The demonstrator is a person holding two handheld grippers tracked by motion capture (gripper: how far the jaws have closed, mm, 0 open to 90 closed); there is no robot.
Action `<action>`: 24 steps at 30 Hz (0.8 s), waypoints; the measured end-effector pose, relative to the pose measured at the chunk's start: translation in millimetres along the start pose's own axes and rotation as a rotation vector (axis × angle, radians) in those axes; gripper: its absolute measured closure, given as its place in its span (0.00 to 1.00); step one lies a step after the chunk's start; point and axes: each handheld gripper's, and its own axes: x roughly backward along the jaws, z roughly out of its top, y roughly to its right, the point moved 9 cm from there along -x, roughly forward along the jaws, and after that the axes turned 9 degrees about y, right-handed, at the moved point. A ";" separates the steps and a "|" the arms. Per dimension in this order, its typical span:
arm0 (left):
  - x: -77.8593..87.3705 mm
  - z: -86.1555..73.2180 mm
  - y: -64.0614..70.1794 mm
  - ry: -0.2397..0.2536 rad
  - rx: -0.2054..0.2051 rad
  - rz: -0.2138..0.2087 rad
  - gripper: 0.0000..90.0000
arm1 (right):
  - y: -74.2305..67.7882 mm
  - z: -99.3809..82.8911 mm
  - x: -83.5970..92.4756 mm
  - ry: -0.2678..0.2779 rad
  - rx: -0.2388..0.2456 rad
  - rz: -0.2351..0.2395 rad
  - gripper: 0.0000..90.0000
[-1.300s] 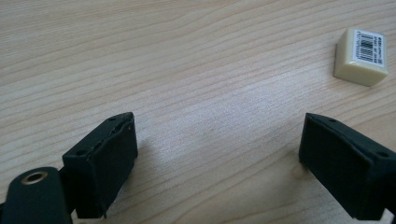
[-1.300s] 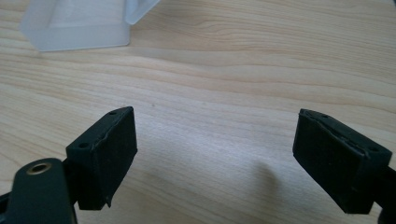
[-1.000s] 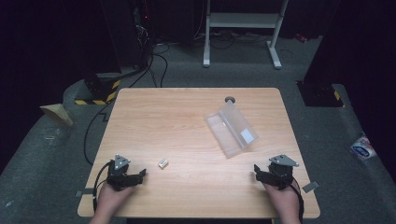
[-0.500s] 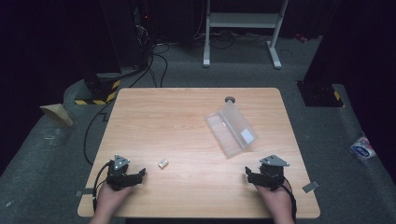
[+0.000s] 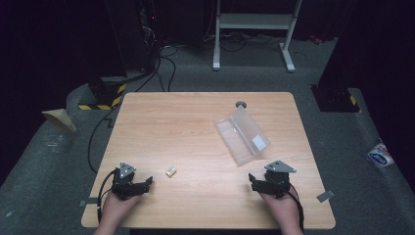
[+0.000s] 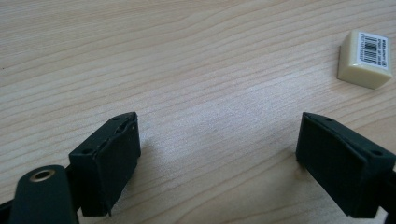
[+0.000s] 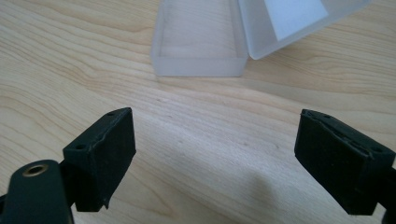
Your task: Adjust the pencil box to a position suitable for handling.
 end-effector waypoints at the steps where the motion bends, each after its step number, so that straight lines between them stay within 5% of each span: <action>1: 0.1 0.0 0.1 0.000 0.001 0.001 0.16 | -1.6 1.3 -1.1 -0.002 -0.002 0.005 0.13; 11: -0.2 0.1 0.2 -0.001 0.000 0.001 0.15 | -14.3 24.0 -9.3 0.036 -0.021 0.048 0.16; 15: -0.1 -0.1 0.3 -0.002 0.003 0.003 0.15 | -26.1 36.4 -16.7 0.062 0.013 0.070 0.19; 24: -0.7 0.2 -1.2 -0.004 0.008 0.003 0.15 | -42.5 40.0 -39.9 0.051 0.025 0.111 0.31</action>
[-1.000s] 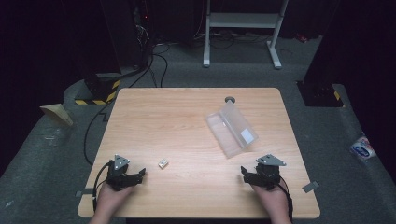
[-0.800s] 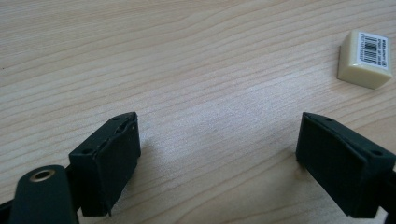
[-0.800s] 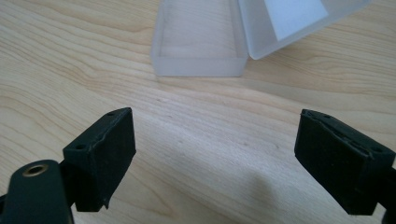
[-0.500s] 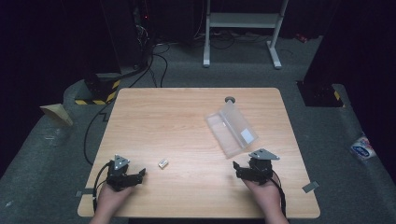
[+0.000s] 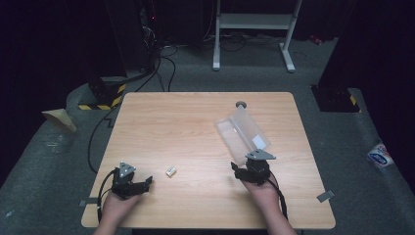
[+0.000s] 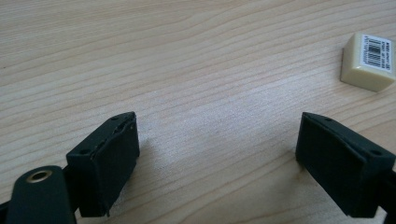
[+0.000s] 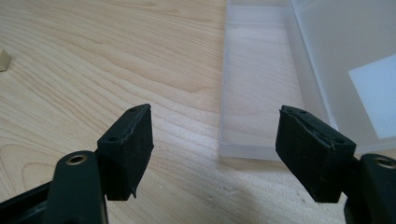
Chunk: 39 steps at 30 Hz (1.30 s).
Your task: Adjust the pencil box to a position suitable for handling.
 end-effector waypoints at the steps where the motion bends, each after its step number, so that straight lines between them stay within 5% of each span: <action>1: 0.0 0.0 0.0 0.000 0.000 0.000 0.15 | -0.5 0.3 -0.4 0.003 0.001 0.000 0.32; 16: -0.9 -0.7 0.3 -0.008 0.008 0.008 0.10 | 17.1 6.2 -30.2 0.006 -0.048 0.005 0.56; 39: 0.5 -1.5 1.0 -0.006 0.006 0.019 0.11 | 8.2 -6.4 -46.8 -0.060 0.039 0.013 0.93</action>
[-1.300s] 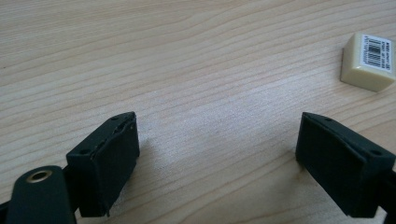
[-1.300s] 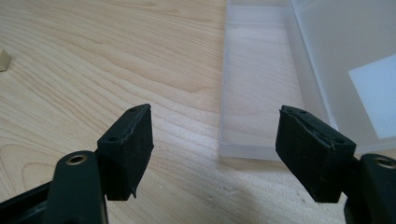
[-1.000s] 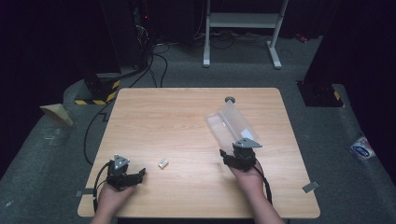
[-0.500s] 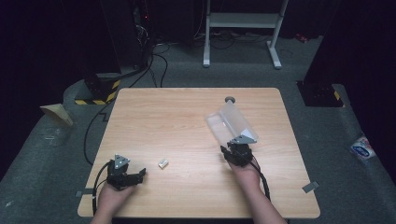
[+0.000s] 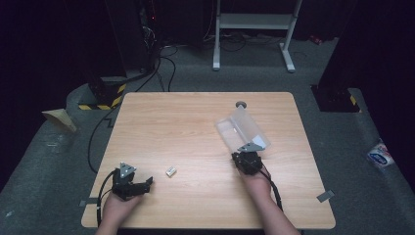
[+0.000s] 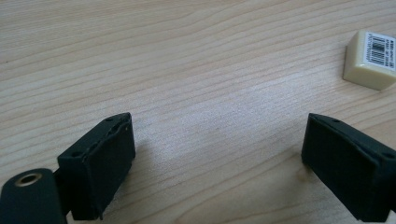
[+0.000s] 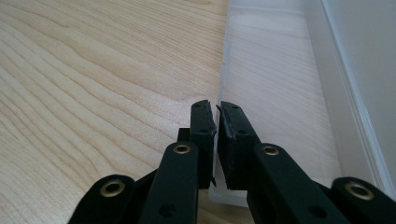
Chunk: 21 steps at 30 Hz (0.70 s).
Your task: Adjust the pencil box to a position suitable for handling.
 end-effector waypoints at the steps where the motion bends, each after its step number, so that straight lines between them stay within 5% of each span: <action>1: 0.2 -0.1 0.1 -0.002 -0.001 -0.001 0.11 | -0.3 0.0 0.0 0.000 0.002 0.000 0.93; 21: 0.6 -0.3 -0.1 -0.001 -0.007 0.000 0.11 | -12.1 -1.7 3.2 -0.010 0.041 0.026 0.95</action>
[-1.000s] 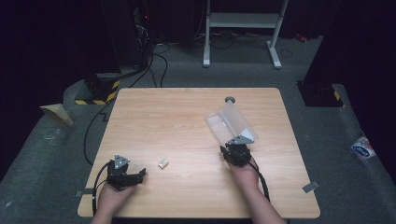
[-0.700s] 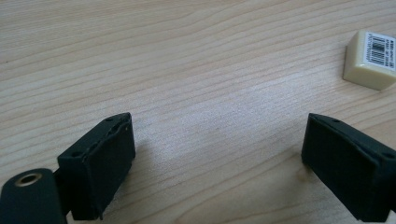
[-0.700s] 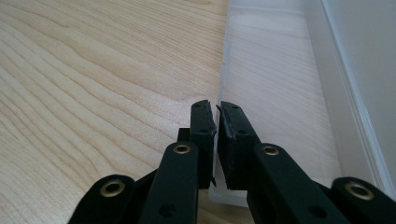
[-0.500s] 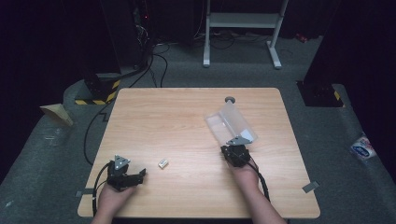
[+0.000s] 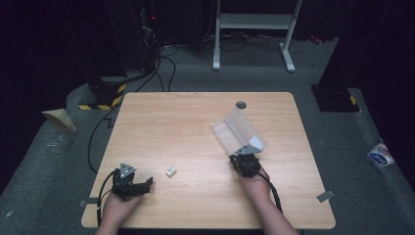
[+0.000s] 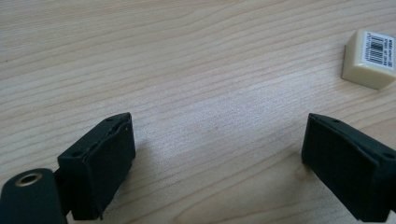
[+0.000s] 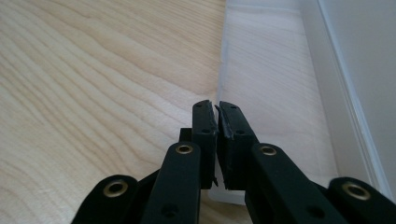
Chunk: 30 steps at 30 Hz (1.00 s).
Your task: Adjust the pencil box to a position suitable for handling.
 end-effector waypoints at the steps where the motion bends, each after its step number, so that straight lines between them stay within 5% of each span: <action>1: 0.1 0.0 0.0 0.000 0.000 0.000 0.11 | -2.1 -0.3 0.4 0.000 0.004 0.003 0.95; 17: 0.3 -0.2 0.6 0.002 0.010 -0.008 0.11 | -51.6 -8.9 16.6 -0.005 0.092 0.089 0.94; 30: -0.9 0.8 0.1 0.003 0.010 -0.007 0.12 | -54.8 -20.5 33.4 -0.001 0.079 0.074 0.86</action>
